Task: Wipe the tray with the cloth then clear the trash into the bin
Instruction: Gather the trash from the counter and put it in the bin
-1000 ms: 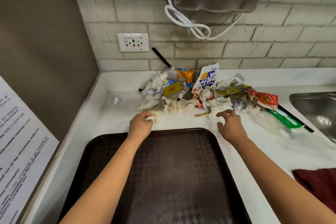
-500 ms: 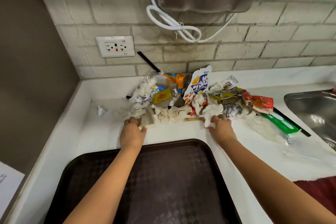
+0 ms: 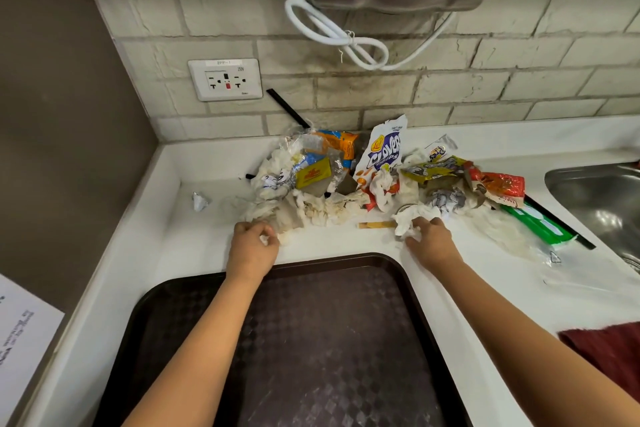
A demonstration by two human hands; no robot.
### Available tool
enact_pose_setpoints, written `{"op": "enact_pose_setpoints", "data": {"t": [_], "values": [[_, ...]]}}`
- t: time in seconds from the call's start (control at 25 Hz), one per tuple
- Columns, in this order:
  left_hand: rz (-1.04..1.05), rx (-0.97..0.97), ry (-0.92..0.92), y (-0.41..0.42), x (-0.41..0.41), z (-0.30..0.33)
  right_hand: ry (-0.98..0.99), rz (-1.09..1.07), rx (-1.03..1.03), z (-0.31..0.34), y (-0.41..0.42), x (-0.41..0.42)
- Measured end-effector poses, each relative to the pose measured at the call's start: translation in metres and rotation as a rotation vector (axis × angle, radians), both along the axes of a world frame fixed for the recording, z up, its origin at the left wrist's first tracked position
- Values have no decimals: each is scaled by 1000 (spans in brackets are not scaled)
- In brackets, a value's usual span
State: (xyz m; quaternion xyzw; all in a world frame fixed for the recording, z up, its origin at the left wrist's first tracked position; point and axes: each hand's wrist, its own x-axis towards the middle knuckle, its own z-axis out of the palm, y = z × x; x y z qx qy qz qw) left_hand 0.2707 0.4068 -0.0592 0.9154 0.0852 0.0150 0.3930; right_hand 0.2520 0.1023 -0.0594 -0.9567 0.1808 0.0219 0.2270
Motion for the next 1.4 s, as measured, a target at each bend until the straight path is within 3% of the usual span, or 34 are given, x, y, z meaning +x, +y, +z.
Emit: {"op": "enact_pose_setpoints", "data": {"t": [0.16,0.32,0.52,0.64,0.76,1.0,1.24,1.32,1.4], "values": [[-65,217,29,-8,0,-5,-60,-21,-66,-2,3,-9],[-14,214,65,-16,7,-2,-66,-2,-32,-2,3,-12],[160,-94,-56,-12,8,18,-419,-101,137,9,4,-16],[258,-235,-147,0,14,36,-529,-134,278,16,3,-16],[292,-404,-106,14,28,43,-510,-222,425,21,7,-16],[288,-449,-65,26,20,30,-393,-175,355,10,10,-19],[66,125,244,27,9,8,-79,-40,225,6,7,-16],[-53,262,241,28,9,0,-68,-64,266,10,7,-13],[-79,275,172,30,11,-3,-123,-137,353,16,7,-12]]}}
